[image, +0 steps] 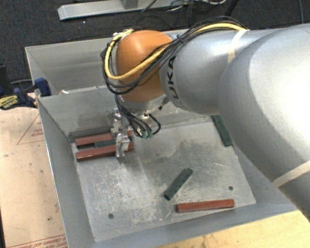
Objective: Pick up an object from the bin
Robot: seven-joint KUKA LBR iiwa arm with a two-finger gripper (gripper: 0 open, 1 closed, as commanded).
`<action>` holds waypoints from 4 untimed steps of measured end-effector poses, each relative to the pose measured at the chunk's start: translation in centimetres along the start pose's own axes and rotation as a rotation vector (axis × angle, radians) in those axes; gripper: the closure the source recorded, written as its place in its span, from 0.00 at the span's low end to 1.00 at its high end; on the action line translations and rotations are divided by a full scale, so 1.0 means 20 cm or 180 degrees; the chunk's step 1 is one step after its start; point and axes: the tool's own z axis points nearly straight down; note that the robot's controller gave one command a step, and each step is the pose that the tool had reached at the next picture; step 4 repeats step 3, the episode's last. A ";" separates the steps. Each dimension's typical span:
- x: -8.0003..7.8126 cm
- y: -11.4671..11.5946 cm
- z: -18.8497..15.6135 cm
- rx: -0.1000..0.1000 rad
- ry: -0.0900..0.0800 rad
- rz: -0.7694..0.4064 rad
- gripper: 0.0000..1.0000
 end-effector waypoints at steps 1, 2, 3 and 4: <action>0.06 0.02 -0.21 0.0022 0.0112 0.0050 1.00; 0.04 -0.01 -0.51 0.0020 0.0117 -0.0161 1.00; 0.03 0.01 -0.85 0.0022 0.0107 0.0019 1.00; 0.03 0.01 -0.85 0.0022 0.0107 0.0019 1.00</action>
Offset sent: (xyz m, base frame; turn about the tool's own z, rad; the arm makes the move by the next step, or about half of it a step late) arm -0.0110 -0.0070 0.1101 -0.0578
